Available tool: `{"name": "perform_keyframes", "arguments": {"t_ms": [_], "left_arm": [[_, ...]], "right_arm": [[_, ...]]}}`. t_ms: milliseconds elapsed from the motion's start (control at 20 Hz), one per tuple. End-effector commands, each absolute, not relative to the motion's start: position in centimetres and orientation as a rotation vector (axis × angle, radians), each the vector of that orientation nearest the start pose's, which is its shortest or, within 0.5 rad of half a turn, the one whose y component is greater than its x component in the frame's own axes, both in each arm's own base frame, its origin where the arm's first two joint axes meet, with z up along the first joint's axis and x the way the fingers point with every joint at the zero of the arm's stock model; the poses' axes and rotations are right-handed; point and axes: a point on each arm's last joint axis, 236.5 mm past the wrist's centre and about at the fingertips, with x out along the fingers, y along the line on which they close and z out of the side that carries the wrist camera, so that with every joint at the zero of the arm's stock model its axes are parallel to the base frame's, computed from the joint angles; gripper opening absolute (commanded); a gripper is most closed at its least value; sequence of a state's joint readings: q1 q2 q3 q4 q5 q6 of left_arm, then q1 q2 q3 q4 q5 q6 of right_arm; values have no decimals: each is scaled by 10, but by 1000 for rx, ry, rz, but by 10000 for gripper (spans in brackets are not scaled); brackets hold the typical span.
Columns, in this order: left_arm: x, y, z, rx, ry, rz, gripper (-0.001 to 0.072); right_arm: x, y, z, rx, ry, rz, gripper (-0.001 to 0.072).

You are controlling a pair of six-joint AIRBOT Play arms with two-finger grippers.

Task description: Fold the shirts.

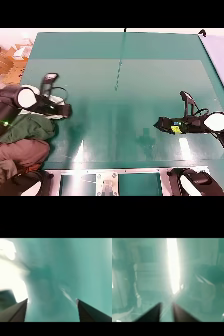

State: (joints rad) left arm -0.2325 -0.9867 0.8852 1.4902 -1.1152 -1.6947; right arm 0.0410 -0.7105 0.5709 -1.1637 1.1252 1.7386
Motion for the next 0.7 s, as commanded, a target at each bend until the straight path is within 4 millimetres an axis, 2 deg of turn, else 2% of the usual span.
{"name": "perform_keyframes", "arguments": {"t_ms": [0,50,100,200,350,450,500,550,600,650], "left_arm": [[343,28,26,68,1096,168,717],[350,53,25,46,1080,215,717],[358,78,22,8,1065,269,717],[376,111,5,-42,1069,312,716],[404,120,-46,-78,1142,266,716],[406,120,-83,-69,1238,242,713],[404,120,-93,-71,1280,240,505],[401,120,-92,-54,1319,223,15],[405,119,-80,-38,1321,207,24],[413,116,-60,-28,1314,192,24]], "right_arm": [[254,97,-10,545,1228,128,270],[260,95,-11,549,1215,120,271],[266,94,-14,554,1203,110,309],[273,92,-22,560,1203,95,334],[277,91,-31,565,1217,78,333],[281,89,-32,569,1209,71,330],[281,88,-31,571,1206,68,328],[282,87,-31,574,1205,64,326],[282,86,-30,575,1203,62,274],[284,84,-28,579,1198,59,184]]}}
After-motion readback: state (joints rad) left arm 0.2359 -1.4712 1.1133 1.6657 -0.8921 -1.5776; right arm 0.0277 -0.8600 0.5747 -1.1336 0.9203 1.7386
